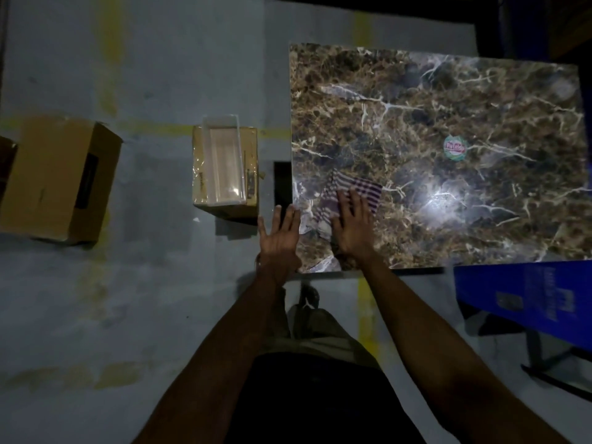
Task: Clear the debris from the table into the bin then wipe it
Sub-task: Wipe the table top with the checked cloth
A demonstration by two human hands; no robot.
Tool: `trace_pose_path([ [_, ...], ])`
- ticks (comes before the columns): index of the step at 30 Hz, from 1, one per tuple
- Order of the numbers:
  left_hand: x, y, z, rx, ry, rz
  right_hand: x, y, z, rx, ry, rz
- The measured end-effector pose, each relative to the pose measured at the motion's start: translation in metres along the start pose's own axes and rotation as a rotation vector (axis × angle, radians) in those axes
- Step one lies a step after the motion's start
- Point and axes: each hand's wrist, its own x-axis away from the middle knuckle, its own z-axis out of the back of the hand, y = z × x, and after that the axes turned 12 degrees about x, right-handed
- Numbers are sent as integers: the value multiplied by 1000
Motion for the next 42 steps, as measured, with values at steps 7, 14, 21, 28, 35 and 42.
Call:
trace_pose_path([
  [7,5,13,13,-34,-102,40,64,-1,2,38,-46,258],
  [14,9,22,-6,-168,-129,15,22,13,2,38,30,41],
  [21,-3,17,-15,-248,-137,-9,73,14,-19,60,69,351],
  [28,-7,31,-16,-240,-172,77,46,27,-21,21,104,110],
  [35,-8,34,-10,-270,-255,105,91,7,-48,47,146,348],
  [42,0,35,-11,-347,-143,91,75,45,-31,29,160,138],
])
